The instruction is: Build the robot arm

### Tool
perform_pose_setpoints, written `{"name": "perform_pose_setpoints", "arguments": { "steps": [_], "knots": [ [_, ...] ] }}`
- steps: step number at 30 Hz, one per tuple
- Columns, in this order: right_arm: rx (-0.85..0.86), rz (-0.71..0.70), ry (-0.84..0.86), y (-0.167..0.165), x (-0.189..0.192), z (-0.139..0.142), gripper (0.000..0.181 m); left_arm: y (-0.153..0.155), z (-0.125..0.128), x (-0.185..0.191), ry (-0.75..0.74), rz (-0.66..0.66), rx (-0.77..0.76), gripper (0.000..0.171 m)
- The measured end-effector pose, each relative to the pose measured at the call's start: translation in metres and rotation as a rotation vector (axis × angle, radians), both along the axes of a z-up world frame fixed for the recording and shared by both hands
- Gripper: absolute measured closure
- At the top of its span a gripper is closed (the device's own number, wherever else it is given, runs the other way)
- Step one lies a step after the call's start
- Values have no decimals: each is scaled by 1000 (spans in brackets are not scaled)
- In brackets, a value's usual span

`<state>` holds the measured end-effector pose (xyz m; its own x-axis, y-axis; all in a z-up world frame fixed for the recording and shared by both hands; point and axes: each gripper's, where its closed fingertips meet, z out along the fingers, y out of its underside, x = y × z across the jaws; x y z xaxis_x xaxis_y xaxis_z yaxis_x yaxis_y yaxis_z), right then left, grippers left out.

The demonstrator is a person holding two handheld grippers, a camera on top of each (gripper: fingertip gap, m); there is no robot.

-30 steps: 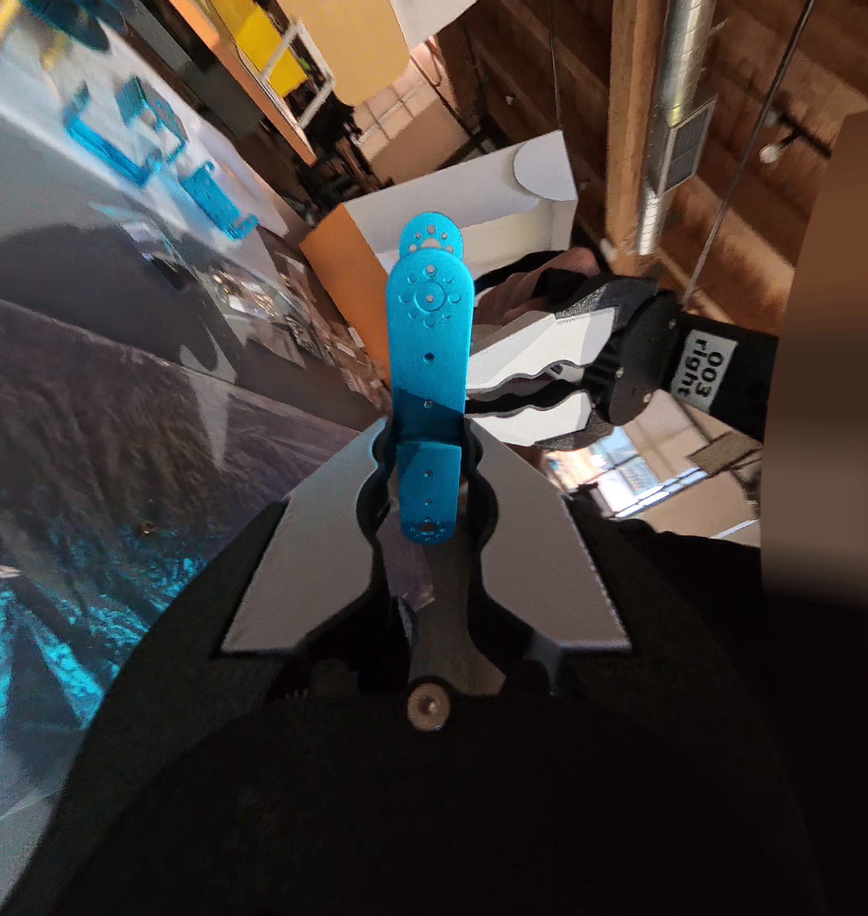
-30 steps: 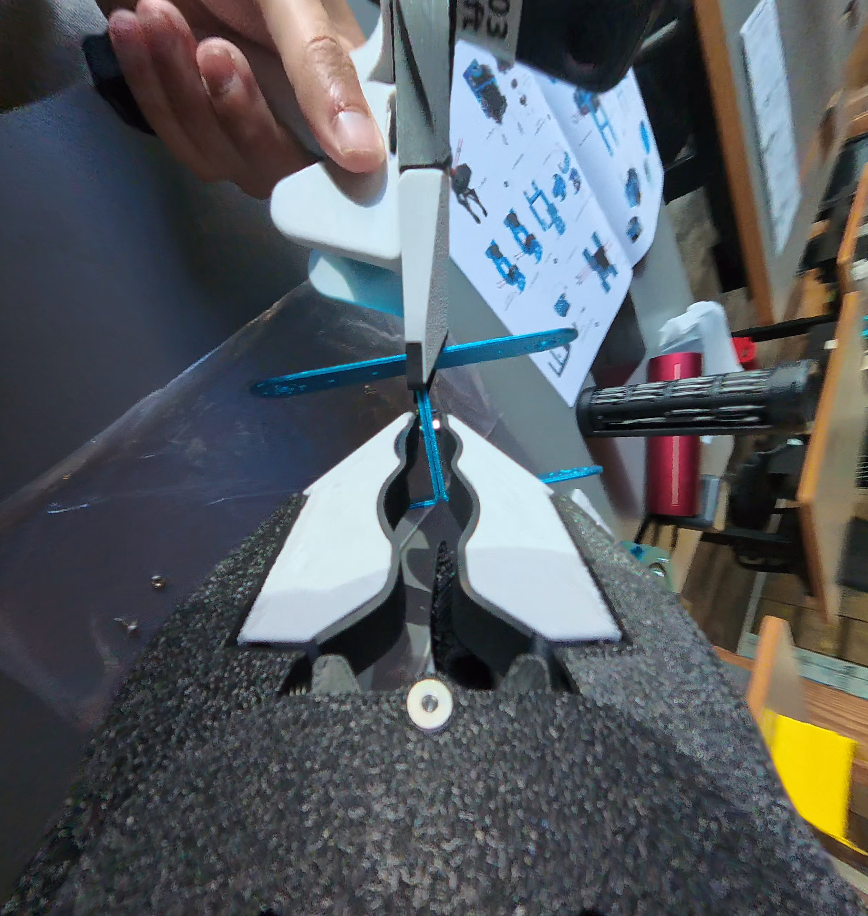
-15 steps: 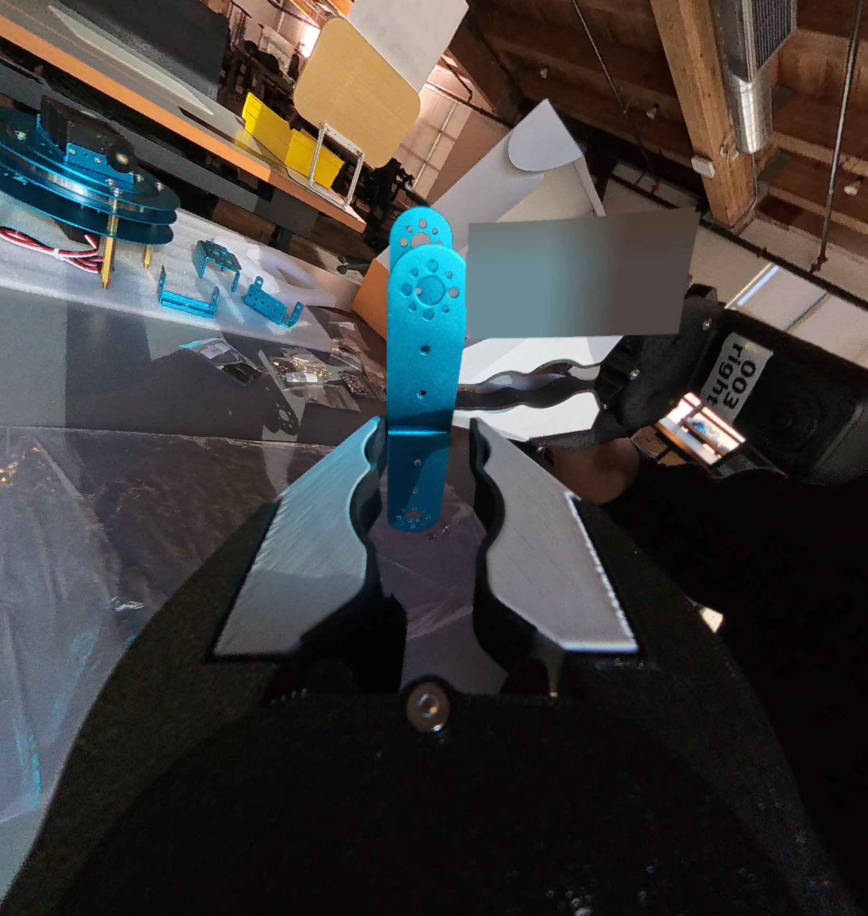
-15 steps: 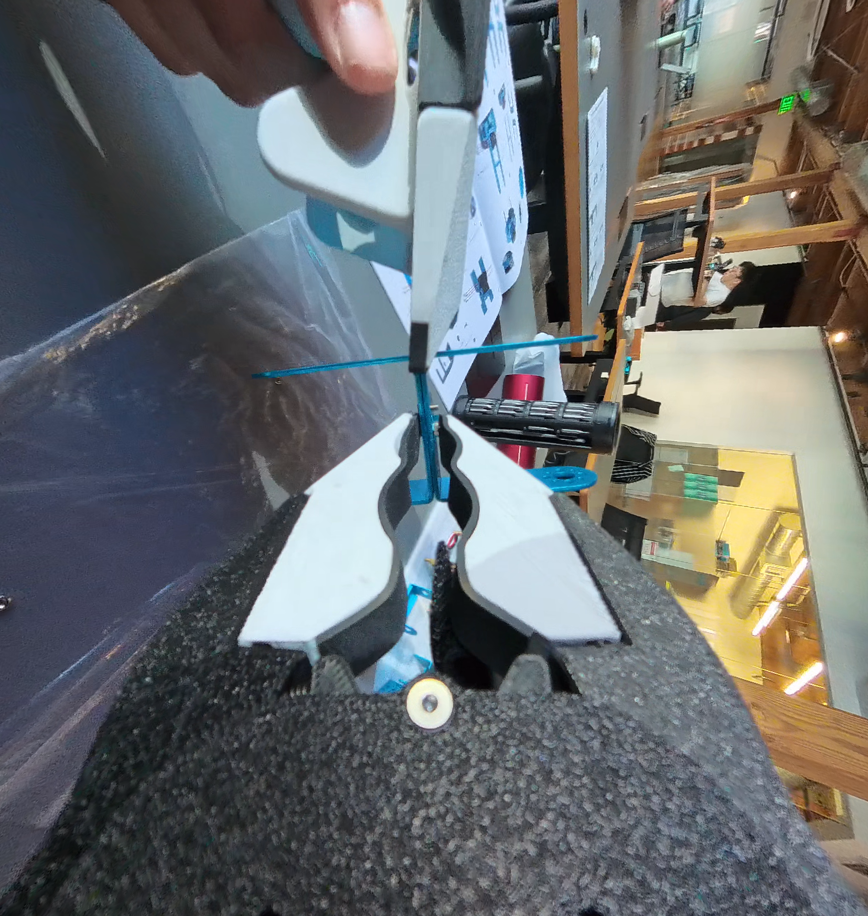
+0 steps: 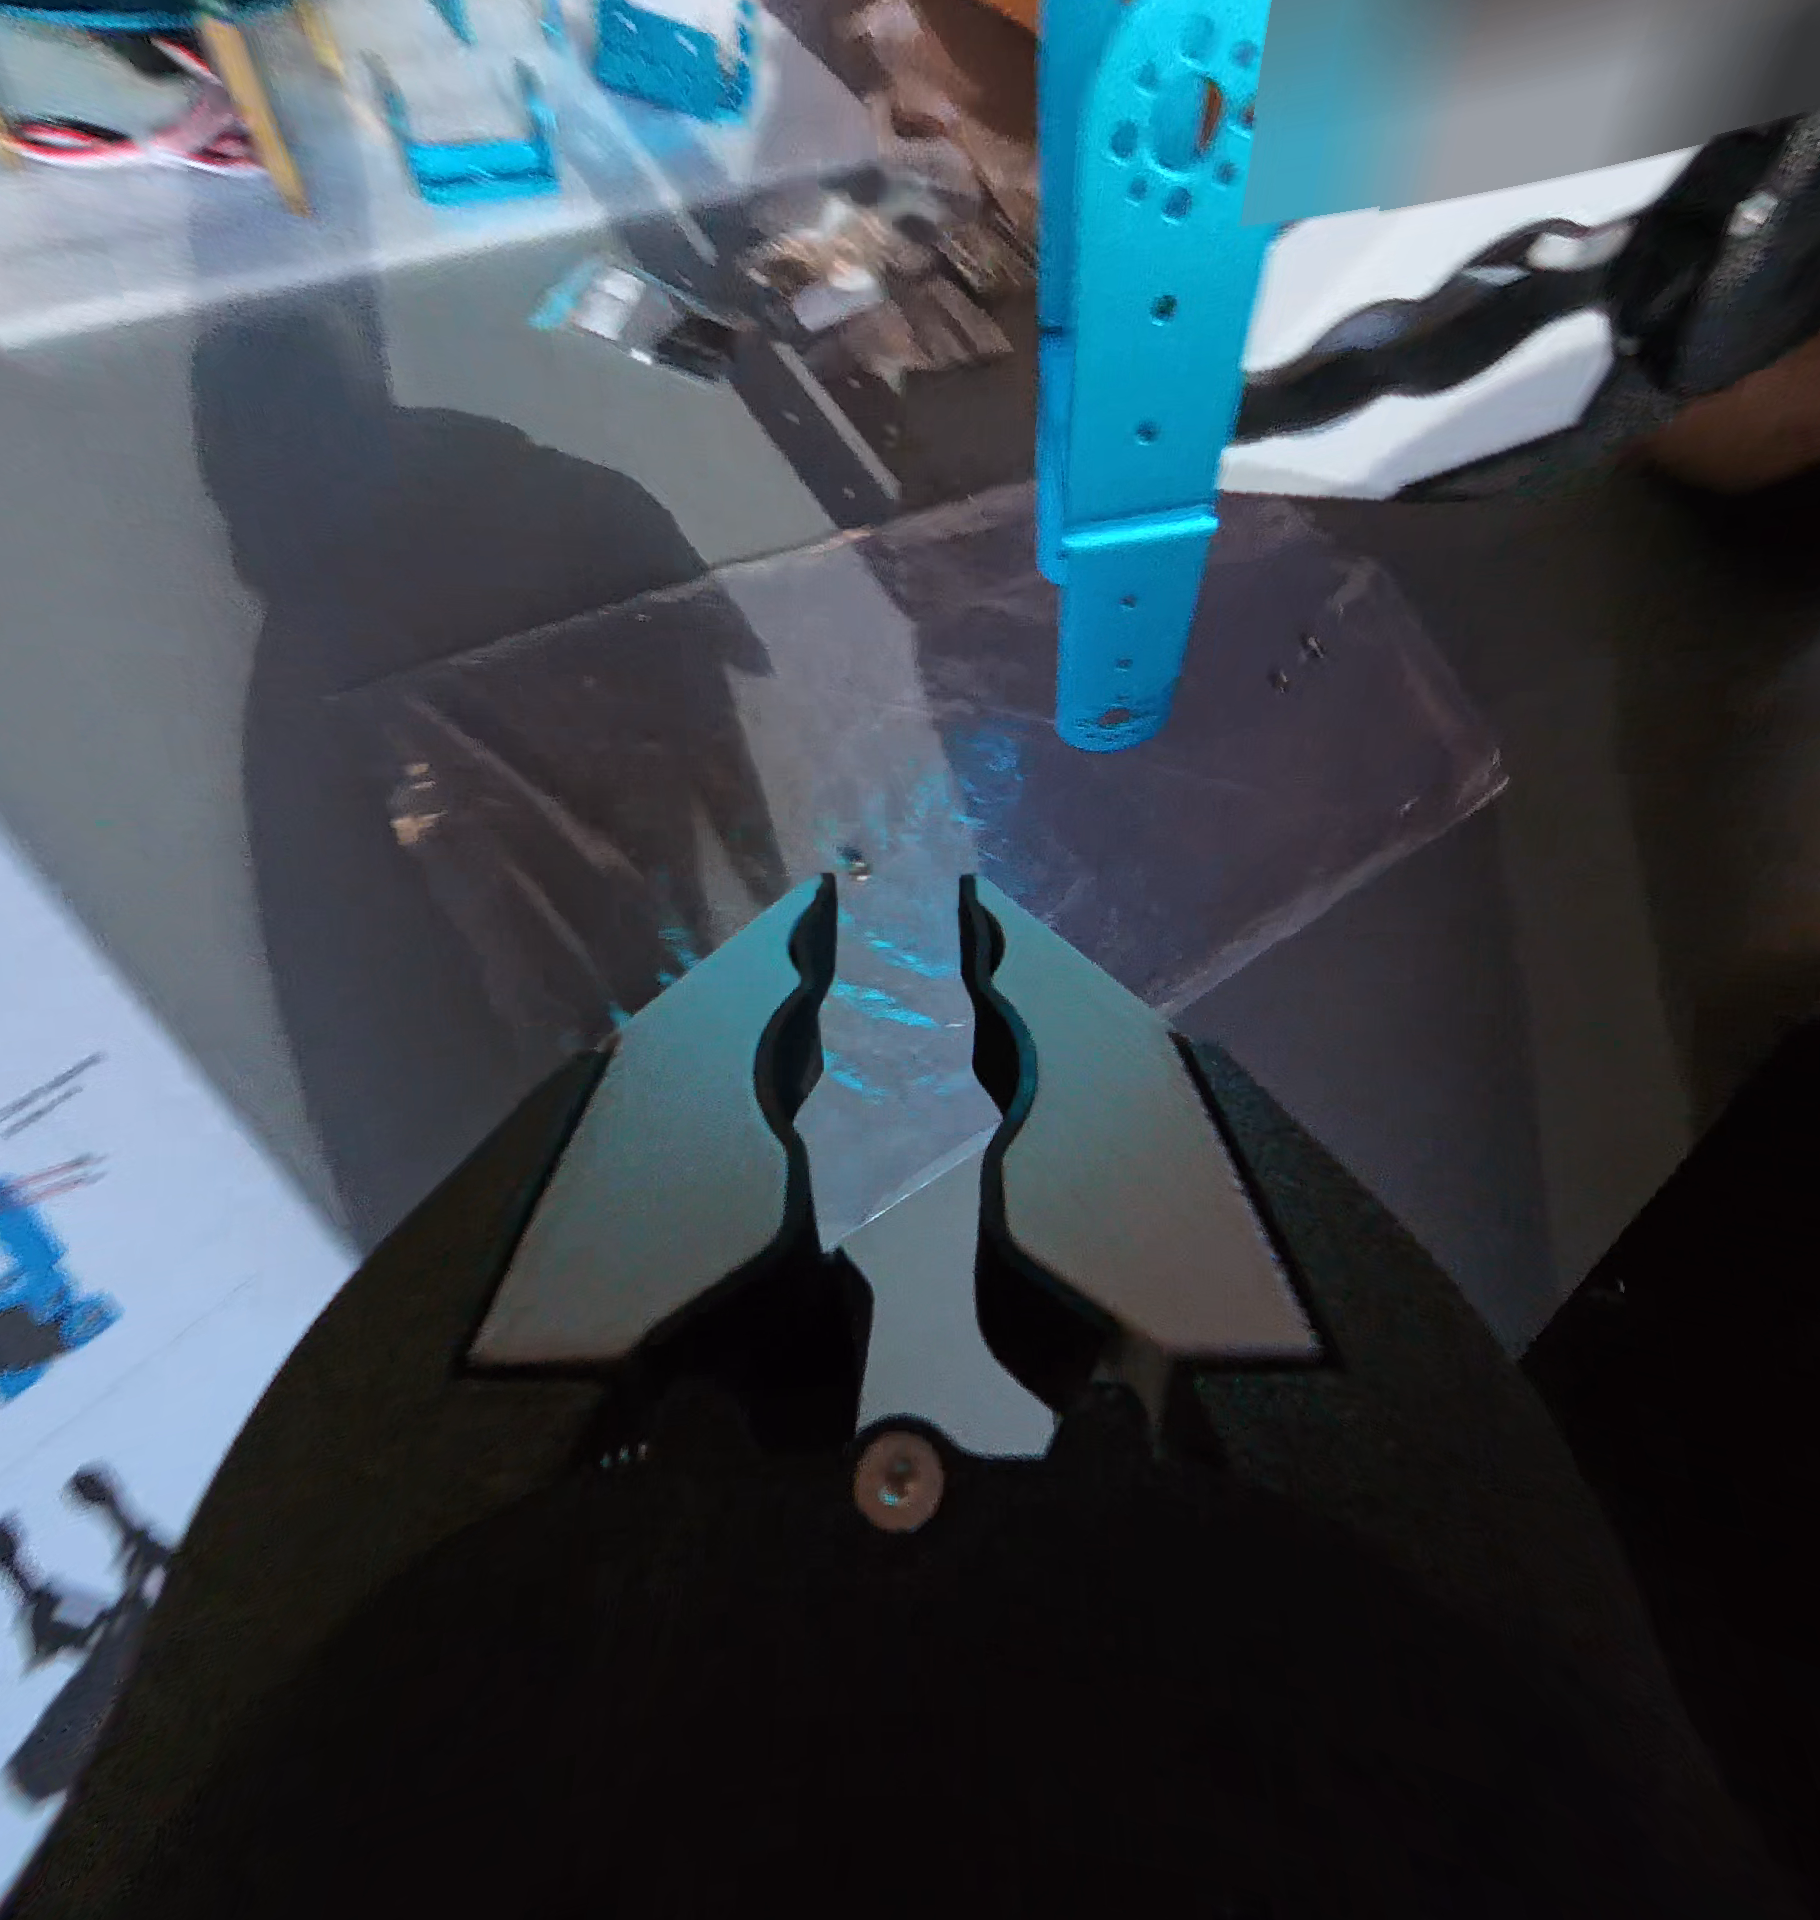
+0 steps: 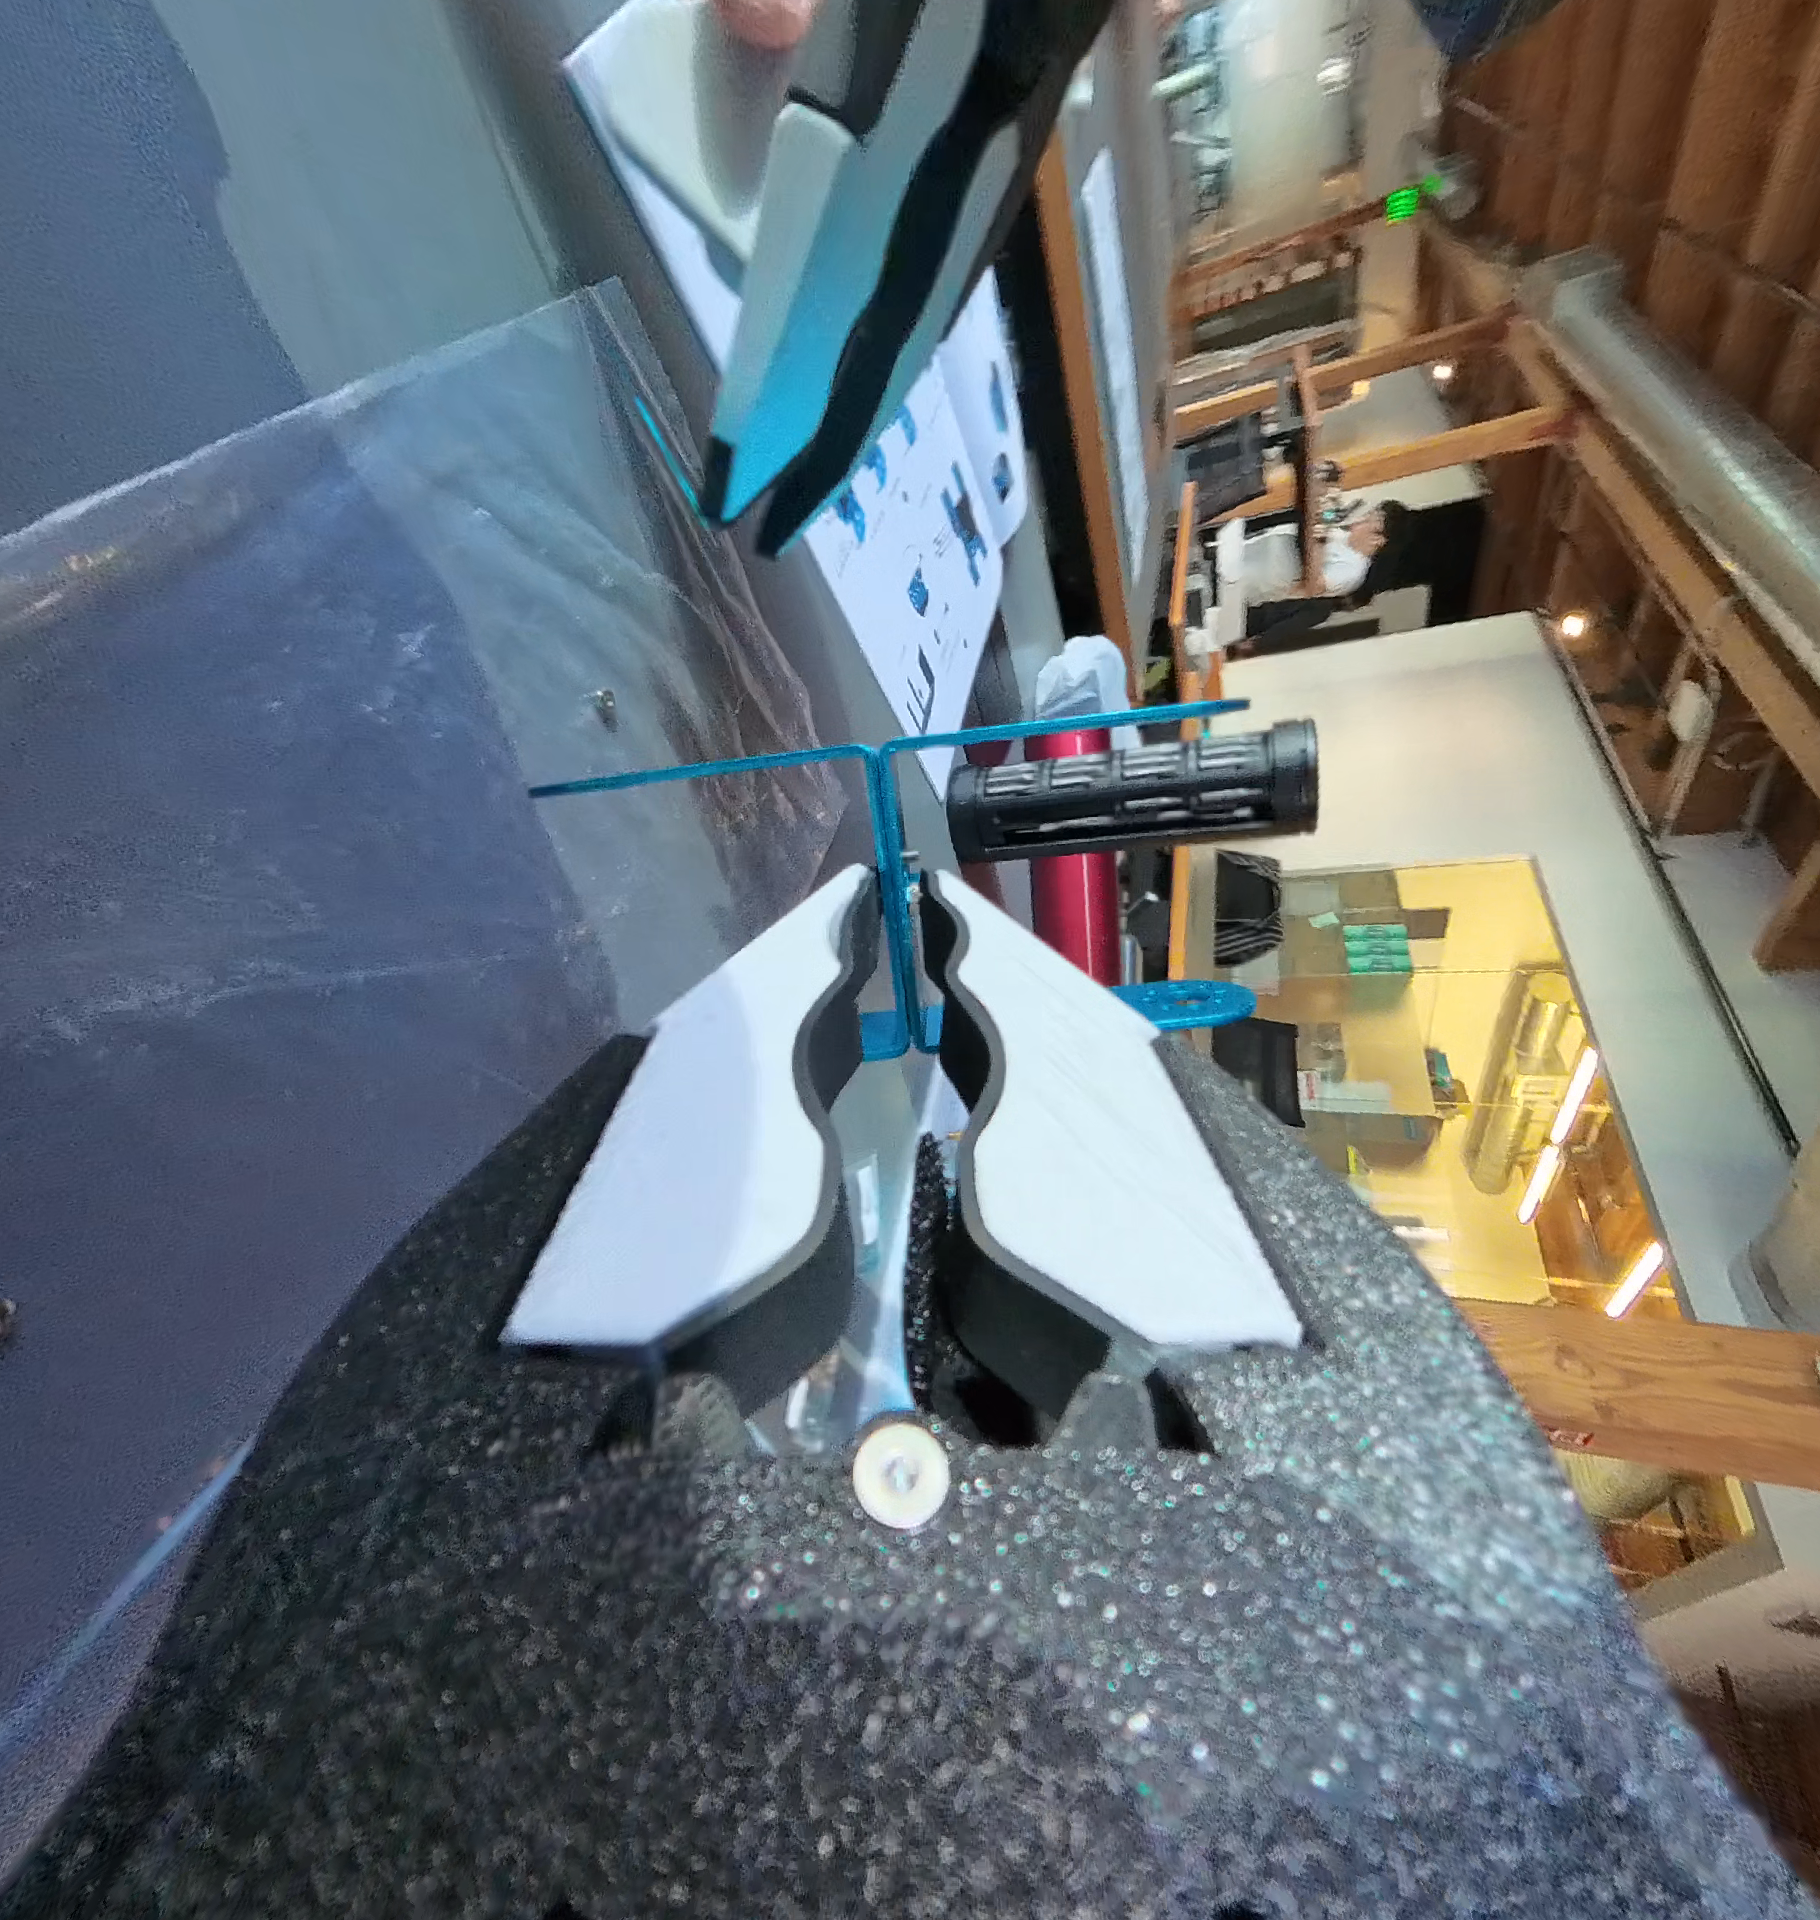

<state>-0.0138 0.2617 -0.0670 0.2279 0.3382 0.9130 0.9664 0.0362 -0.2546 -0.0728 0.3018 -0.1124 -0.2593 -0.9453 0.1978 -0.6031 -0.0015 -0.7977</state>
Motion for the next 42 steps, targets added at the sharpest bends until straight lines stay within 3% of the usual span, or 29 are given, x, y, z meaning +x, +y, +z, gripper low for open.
{"name": "perform_pose_setpoints", "arguments": {
  "steps": [3, 7, 11, 16, 21, 32, 42],
  "knots": [
    [75, -32, 58, -3, 11, -16, 174, -7, -23, 11, 82, -40, 96, 154],
    [97, -54, 104, -8, 12, -15, 175, -3, -33, 26, 110, -11, 129, 153],
    [84, -56, 110, -7, 10, -15, 174, 0, -31, 29, 105, 7, 125, 153],
    [-26, -57, 373, 0, 15, -13, 175, -2, -31, 27, 127, 3, 67, 152],
    [-60, -57, 482, 2, 19, -12, 175, -3, -22, 29, 122, 4, 0, 152],
    [-56, -63, 473, 4, 23, -13, 175, -8, -21, 21, 155, -30, 63, 152],
    [25, -67, 263, 5, 22, -23, 174, -6, -36, 24, 137, -44, 224, 153]
  ]
}}
